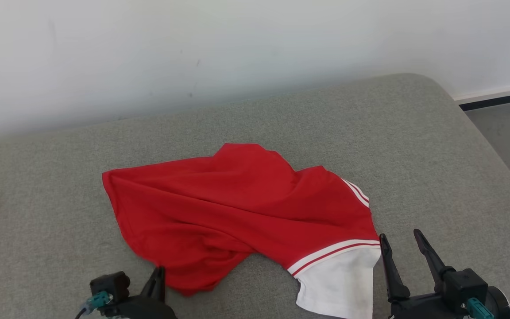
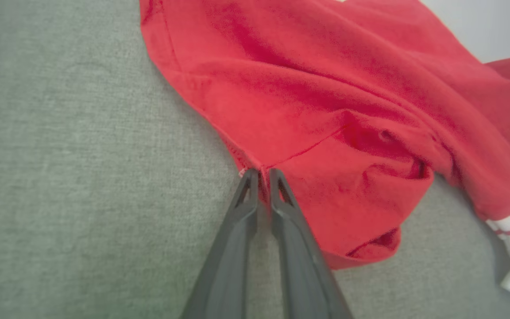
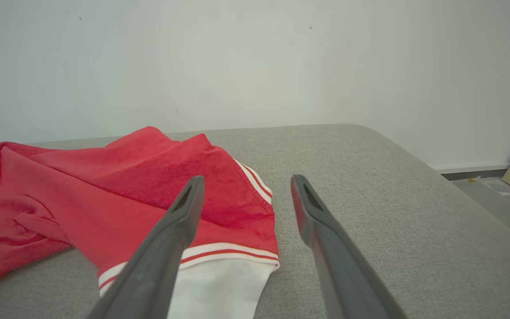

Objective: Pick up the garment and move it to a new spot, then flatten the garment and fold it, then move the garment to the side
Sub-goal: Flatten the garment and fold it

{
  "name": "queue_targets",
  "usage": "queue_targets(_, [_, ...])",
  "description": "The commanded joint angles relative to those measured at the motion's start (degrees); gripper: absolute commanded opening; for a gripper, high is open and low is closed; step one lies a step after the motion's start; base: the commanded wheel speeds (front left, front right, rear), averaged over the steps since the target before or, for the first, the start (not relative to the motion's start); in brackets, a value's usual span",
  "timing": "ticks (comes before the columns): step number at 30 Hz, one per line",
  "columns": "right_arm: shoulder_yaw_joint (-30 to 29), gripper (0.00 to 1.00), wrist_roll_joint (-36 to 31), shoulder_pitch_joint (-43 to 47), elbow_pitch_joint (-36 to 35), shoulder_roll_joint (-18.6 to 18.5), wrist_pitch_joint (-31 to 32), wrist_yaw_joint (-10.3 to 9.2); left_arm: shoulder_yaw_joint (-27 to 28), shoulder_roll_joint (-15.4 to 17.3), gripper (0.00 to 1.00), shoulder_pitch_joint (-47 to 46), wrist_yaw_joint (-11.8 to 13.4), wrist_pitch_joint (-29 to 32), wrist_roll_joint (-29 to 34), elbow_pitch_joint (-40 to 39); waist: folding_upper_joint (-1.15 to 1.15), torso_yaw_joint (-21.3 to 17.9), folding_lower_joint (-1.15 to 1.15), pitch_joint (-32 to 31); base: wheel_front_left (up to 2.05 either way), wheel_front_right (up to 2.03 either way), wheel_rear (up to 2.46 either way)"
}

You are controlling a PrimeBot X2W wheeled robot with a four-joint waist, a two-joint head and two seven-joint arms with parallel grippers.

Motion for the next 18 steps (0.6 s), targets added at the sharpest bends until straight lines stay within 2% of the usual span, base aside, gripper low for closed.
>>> queue_targets(1, [-0.14, 1.00, 0.18, 0.25, -0.19, -0.02, 0.16, 0.02, 0.56, 0.05, 0.00, -0.72, -0.33, -0.92, -0.49, -0.19, 0.00, 0.02, 0.00, -0.04, 0.00, 0.00, 0.00])
queue_targets(3, [-0.30, 1.00, 0.10, 0.42, -0.34, -0.02, 0.27, 0.02, 1.45, 0.00, 0.00, -1.00, -1.43, -3.32, -1.31, -1.16, 0.00, 0.10, 0.00, -0.17, 0.00, 0.00, 0.00])
queue_targets(5, [-0.53, 1.00, 0.02, 0.46, -0.43, -0.02, 0.17, 0.02, 2.93, -0.02, 0.00, -1.39, -3.56, -5.27, -2.77, -3.24, 0.00, 0.36, 0.00, -0.35, 0.00, 0.00, 0.00])
queue_targets(10, [-0.69, 1.00, 0.01, 0.77, -0.35, -0.02, 0.07, 0.03, 6.93, 0.19, 0.00, -0.93, -7.94, -6.59, -5.15, -12.36, 0.00, 1.34, 0.00, -0.99, 0.00, 0.00, 0.00])
queue_targets(13, [-0.35, 1.00, 0.29, 0.81, -0.45, -0.02, 0.09, 0.03, 9.37, -0.33, 0.00, 0.58, -8.78, -6.55, -7.85, -18.73, 0.00, 1.79, 0.00, -1.29, 0.00, 0.00, 0.00])
queue_targets(15, [-0.21, 1.00, 0.43, 0.66, -0.34, -0.02, 0.10, 0.03, 8.52, -0.30, 0.00, 0.81, -8.87, -6.54, -10.12, -22.93, 0.00, 1.95, 0.00, -1.41, 0.00, 0.00, 0.00])
queue_targets(18, [-0.19, 1.00, 0.42, 0.36, -0.19, -0.02, 0.02, 0.03, 6.44, 2.97, 0.00, 2.48, -8.74, -6.55, -11.34, -25.01, 0.00, 2.16, 0.00, -1.58, 0.00, 0.00, 0.00])
